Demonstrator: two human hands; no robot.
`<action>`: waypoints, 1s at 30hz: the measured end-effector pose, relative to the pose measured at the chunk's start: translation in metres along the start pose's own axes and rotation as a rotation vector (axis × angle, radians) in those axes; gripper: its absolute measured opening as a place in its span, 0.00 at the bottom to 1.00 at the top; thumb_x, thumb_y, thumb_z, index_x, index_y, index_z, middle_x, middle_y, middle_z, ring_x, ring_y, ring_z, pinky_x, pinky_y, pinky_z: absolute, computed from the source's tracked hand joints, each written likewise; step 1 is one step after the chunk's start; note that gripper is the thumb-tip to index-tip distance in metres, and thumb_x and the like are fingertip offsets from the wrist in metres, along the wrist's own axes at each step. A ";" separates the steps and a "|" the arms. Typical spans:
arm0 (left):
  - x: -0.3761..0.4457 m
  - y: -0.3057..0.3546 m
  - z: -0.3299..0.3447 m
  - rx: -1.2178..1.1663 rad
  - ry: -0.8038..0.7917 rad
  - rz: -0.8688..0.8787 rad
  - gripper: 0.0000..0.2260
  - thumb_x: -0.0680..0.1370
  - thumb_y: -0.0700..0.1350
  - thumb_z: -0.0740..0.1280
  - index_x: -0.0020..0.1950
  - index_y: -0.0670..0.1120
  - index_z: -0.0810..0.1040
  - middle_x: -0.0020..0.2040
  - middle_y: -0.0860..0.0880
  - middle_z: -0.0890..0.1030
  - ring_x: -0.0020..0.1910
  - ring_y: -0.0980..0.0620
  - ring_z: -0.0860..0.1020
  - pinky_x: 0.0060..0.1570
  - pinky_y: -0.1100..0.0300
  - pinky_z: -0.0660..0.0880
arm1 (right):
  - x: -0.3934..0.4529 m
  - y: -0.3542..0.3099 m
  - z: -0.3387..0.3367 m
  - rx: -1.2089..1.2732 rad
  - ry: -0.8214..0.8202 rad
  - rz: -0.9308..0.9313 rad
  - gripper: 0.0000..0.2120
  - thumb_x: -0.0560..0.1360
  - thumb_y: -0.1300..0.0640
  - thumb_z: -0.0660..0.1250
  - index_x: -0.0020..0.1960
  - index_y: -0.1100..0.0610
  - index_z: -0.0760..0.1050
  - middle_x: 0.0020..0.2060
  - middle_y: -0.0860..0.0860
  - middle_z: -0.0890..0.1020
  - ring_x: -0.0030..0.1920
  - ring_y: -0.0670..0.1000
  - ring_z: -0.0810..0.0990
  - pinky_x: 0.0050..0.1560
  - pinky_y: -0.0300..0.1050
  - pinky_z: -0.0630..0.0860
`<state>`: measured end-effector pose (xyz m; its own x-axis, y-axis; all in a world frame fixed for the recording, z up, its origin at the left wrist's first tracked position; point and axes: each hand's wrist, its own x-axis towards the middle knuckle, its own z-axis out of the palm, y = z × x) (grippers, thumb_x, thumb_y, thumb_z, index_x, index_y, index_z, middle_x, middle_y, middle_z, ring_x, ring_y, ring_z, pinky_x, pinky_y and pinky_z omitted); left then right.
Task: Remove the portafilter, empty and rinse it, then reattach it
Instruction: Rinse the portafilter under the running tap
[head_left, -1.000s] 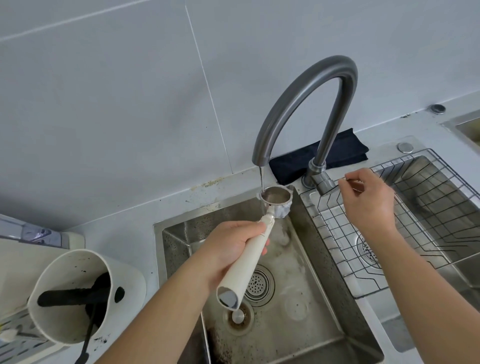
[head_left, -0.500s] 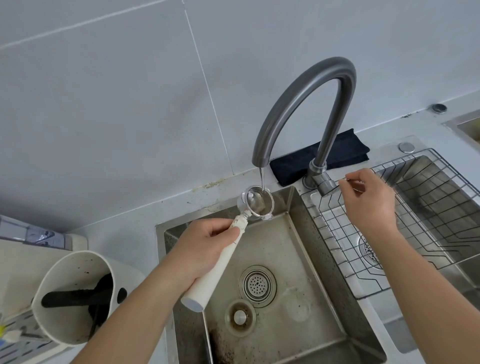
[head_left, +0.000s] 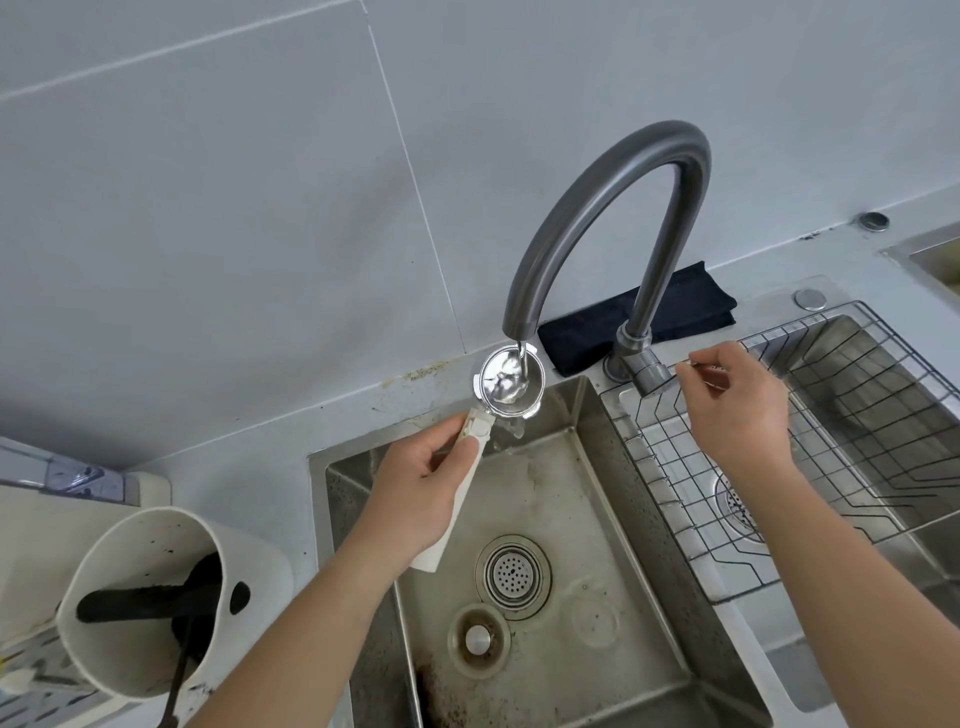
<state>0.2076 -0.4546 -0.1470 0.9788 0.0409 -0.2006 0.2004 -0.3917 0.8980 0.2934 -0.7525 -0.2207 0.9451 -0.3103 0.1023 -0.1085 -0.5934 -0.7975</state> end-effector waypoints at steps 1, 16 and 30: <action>0.001 0.001 0.003 -0.015 0.004 0.003 0.16 0.80 0.50 0.64 0.50 0.76 0.77 0.46 0.64 0.83 0.44 0.63 0.80 0.39 0.72 0.73 | 0.000 0.000 0.000 -0.001 0.001 -0.001 0.05 0.77 0.53 0.69 0.50 0.52 0.77 0.41 0.46 0.81 0.43 0.36 0.78 0.39 0.32 0.70; 0.003 0.009 0.038 -0.517 -0.024 -0.126 0.07 0.77 0.48 0.68 0.50 0.58 0.85 0.49 0.49 0.86 0.49 0.48 0.84 0.44 0.57 0.80 | -0.001 0.000 -0.001 0.013 0.009 -0.012 0.04 0.77 0.53 0.69 0.50 0.53 0.77 0.40 0.44 0.80 0.43 0.38 0.79 0.41 0.35 0.71; 0.008 0.014 0.036 -0.865 -0.091 -0.427 0.10 0.80 0.43 0.65 0.54 0.39 0.83 0.44 0.41 0.84 0.34 0.49 0.79 0.32 0.58 0.78 | -0.001 0.001 0.000 0.021 -0.010 0.027 0.05 0.77 0.52 0.69 0.52 0.52 0.77 0.41 0.42 0.80 0.43 0.38 0.79 0.38 0.33 0.71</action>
<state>0.2163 -0.4926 -0.1500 0.8167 -0.0631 -0.5736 0.5356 0.4529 0.7127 0.2926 -0.7529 -0.2211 0.9449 -0.3186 0.0750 -0.1275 -0.5693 -0.8122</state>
